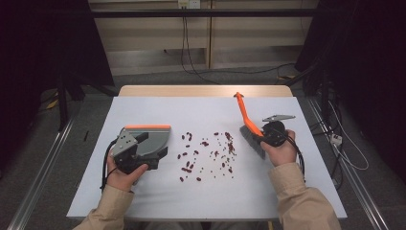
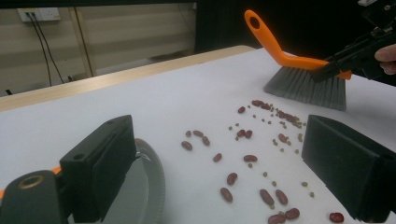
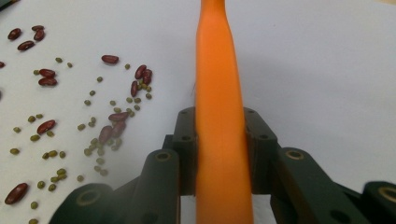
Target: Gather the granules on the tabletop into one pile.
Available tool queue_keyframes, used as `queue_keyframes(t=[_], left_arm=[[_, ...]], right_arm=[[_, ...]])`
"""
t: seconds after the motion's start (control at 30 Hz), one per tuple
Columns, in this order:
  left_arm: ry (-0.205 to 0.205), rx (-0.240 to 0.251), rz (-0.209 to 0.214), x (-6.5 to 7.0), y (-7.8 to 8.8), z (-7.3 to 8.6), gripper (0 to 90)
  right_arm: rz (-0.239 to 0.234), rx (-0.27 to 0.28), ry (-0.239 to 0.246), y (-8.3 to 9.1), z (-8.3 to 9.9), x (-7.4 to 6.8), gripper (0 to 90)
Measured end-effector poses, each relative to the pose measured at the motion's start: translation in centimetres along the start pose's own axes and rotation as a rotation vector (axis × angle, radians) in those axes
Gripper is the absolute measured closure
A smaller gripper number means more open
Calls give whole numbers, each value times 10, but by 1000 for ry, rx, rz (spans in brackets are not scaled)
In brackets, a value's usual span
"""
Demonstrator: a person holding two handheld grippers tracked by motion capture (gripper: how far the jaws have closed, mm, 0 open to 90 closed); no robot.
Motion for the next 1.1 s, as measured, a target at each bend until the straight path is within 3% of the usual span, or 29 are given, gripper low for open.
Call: queue_keyframes(t=[0.13, 0.23, 0.3, 0.5, 0.67, 0.77, 1.0, 1.1], left_arm=[[8, 5, -4, -3, 3, -1, 95], [9, 3, -10, -5, 4, 0, 95], [10, -2, -9, -7, 5, 1, 95], [16, -11, -4, -9, 6, 4, 93], [23, -17, 2, -12, 8, 5, 84], [25, -18, 2, -15, 10, 6, 72], [23, -12, -3, -21, 14, 7, 56], [15, -18, 1, -20, 14, 8, 56]], right_arm=[[7, 14, -32, -2, -2, 0, 711], [17, 53, -17, -4, -9, 0, 711], [13, 91, -35, -6, -15, 0, 711], [43, 136, 6, -18, -35, 3, 711], [50, 124, 59, -34, -44, 0, 711], [48, 86, 100, -43, -42, -6, 711], [22, 48, 209, -44, -43, -25, 711], [11, 42, 232, -43, -42, -29, 710]])
Point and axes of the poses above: each handheld gripper's, and its own axes: y roughly backward along the jaws, z roughly out of its underside, x roughly to its right, the point moved 9 cm from there along -y, roughly forward along the jaws, and after that the axes turned 11 degrees about y, right-handed, at the moved point
